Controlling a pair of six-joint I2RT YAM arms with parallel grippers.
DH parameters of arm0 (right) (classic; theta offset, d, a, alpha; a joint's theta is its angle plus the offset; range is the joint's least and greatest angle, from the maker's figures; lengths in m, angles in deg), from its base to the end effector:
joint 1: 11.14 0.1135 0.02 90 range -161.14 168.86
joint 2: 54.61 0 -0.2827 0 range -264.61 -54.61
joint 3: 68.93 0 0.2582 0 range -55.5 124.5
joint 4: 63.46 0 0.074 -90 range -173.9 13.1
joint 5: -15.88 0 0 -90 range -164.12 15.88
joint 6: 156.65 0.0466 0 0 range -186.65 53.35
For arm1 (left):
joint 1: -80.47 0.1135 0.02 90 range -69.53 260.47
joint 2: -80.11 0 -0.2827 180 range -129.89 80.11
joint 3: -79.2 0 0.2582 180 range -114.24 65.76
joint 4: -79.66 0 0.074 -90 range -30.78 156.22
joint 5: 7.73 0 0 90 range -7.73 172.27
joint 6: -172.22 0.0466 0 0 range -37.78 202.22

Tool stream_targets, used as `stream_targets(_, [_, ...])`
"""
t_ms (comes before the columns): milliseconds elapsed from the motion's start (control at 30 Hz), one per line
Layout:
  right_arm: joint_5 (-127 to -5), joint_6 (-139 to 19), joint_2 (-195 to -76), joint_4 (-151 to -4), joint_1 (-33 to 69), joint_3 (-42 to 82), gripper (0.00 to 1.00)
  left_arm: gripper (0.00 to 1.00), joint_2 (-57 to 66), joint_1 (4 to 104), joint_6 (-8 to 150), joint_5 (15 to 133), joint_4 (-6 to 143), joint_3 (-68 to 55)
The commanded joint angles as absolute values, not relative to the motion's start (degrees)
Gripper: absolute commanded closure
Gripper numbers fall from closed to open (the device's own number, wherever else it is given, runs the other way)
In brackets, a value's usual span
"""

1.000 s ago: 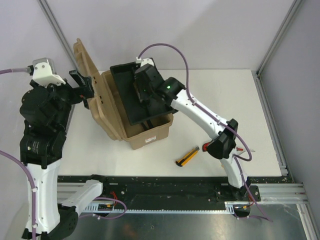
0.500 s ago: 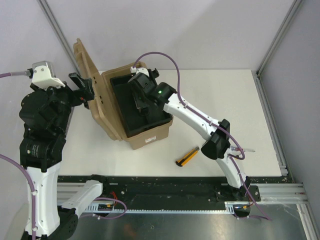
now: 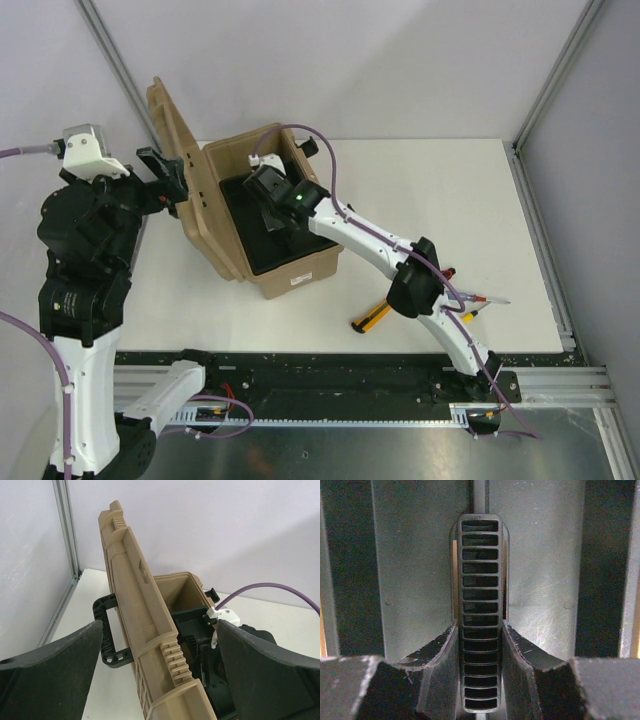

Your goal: Pack the tool kit

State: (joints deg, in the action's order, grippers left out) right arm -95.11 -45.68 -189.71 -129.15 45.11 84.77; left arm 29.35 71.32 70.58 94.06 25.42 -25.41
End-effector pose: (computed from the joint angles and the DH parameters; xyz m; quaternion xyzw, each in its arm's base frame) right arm 0.3166 0.4438 0.3093 -0.2138 0.8923 0.0920 0.3868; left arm 0.1132 -0.0086 0.5401 -0.0877 0.7040 -0.0548 0.7026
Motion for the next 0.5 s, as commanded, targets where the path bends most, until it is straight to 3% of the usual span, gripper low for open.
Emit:
stream_targets(0, [-97.8,-46.4,-189.5,-127.6,45.4,87.7,1.0,0.01,29.9,71.1,69.9,94.1,27.3,-25.0])
stream_targets(467, [-101.2,-49.6,-189.2,-126.8,46.3,85.8,1.0,0.01,29.9,71.1,69.0,94.0,27.2,-24.6])
